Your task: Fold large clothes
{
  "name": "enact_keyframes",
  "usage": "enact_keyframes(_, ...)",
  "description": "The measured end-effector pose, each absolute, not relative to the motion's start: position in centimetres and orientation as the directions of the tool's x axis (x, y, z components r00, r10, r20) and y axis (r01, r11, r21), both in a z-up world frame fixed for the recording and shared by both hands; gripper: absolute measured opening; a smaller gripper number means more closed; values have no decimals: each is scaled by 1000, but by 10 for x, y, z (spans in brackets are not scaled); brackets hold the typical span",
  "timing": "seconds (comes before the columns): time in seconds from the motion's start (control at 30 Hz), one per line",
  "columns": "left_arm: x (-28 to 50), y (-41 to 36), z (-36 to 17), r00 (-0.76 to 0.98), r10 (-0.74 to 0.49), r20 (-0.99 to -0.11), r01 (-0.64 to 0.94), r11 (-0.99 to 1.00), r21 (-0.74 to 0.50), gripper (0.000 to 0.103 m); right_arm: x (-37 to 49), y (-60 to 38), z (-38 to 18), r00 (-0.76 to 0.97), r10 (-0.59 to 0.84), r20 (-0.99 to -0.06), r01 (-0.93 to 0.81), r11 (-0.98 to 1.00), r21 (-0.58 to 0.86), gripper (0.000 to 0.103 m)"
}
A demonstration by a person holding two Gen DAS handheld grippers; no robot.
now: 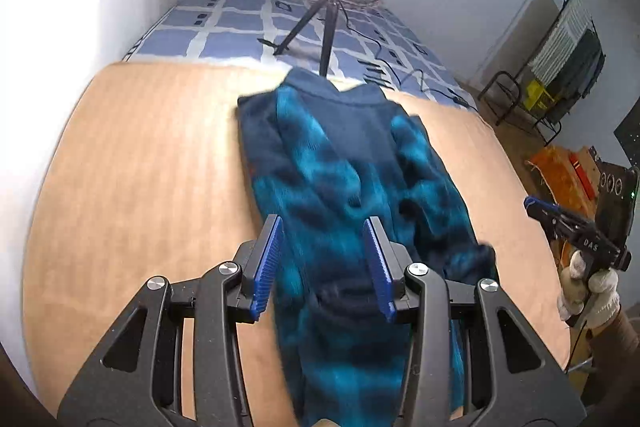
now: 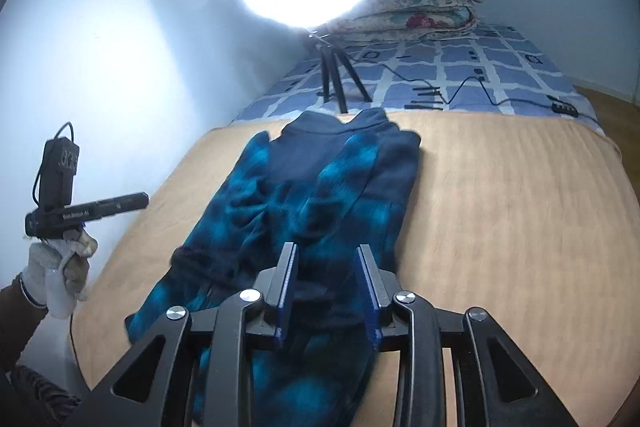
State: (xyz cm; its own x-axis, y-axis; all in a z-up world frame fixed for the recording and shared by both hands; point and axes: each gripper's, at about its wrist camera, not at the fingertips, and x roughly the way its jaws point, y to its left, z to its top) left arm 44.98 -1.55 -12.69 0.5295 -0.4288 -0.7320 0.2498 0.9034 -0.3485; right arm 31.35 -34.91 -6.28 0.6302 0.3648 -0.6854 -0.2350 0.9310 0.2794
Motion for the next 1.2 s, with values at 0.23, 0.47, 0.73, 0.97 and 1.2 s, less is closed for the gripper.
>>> enact_keyframes(0.23,529,-34,-157,528,-405,-747,235,914,-330,43,387,-340,-81,613,351,-708,-245,936,252,26)
enact_keyframes(0.47,589,-58,-214,475,-388,-790,232,921,-313,43,461,-327,-129,572,347,-743,-242,937,251,26)
enact_keyframes(0.73,598,-79,-240,430,-375,-821,322,914,-248,52,487,-304,-169,472,313,-824,-307,935,180,28)
enact_keyframes(0.97,612,-29,-203,495,-439,-750,279,898,-341,72,489,-349,-130,544,375,-751,-314,921,232,64)
enact_keyframes(1.2,665,-4,-241,415,-478,-774,155,876,-457,71,534,-408,-152,576,439,-690,-150,886,438,66)
